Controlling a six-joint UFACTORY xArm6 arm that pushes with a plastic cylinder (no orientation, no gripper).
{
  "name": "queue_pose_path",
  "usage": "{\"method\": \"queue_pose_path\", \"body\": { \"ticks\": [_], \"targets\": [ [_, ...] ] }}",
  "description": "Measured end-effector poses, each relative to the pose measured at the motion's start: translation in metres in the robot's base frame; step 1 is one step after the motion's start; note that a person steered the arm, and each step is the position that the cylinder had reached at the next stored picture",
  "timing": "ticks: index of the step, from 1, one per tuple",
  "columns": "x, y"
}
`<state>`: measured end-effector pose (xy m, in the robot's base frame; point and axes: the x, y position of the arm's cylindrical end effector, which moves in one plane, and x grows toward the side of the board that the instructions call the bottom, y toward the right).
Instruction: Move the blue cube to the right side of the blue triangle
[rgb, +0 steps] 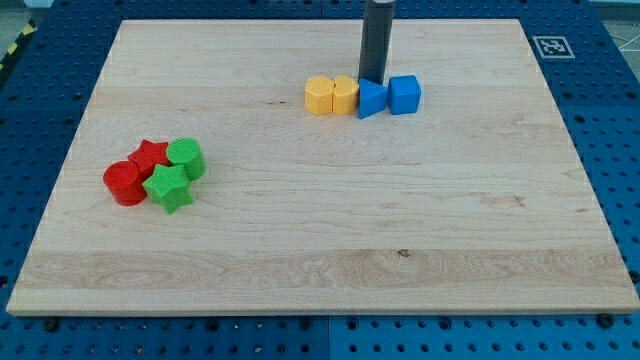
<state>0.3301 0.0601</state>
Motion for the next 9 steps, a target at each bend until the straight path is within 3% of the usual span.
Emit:
{"method": "queue_pose_path", "body": {
  "ticks": [2, 3, 5, 6, 7, 8, 9],
  "targets": [
    [0.052, -0.012],
    [0.051, -0.013],
    [-0.022, -0.007],
    [-0.047, 0.029],
    [-0.031, 0.060],
    [0.006, 0.064],
    [0.016, 0.064]
  ]
}}
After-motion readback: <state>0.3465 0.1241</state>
